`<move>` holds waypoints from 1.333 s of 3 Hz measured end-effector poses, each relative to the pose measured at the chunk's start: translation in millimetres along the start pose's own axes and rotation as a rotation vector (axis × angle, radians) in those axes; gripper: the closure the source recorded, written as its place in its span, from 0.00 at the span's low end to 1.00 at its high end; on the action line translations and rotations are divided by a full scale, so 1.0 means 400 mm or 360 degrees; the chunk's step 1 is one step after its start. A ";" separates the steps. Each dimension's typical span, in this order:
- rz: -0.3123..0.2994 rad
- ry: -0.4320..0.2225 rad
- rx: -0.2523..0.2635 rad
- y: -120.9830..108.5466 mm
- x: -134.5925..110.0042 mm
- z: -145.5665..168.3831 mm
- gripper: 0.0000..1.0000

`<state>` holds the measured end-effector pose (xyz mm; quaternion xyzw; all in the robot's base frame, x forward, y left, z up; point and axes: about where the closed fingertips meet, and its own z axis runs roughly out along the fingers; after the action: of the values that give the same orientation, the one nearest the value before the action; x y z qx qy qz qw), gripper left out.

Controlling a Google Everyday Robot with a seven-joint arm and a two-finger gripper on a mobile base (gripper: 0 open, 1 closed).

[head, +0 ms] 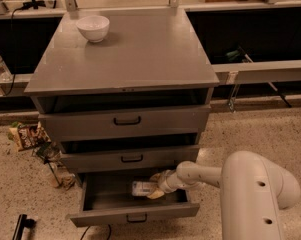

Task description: Place blue plastic bottle into bottom drawer

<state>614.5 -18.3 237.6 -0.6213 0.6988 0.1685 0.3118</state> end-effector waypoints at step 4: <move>0.0031 -0.0050 0.0043 -0.028 -0.028 -0.002 0.17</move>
Offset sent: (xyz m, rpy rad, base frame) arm 0.0231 0.0096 -0.0105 0.0120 -0.0188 -0.0134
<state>625.8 -12.3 247.1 -0.6074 0.7022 0.1719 0.3294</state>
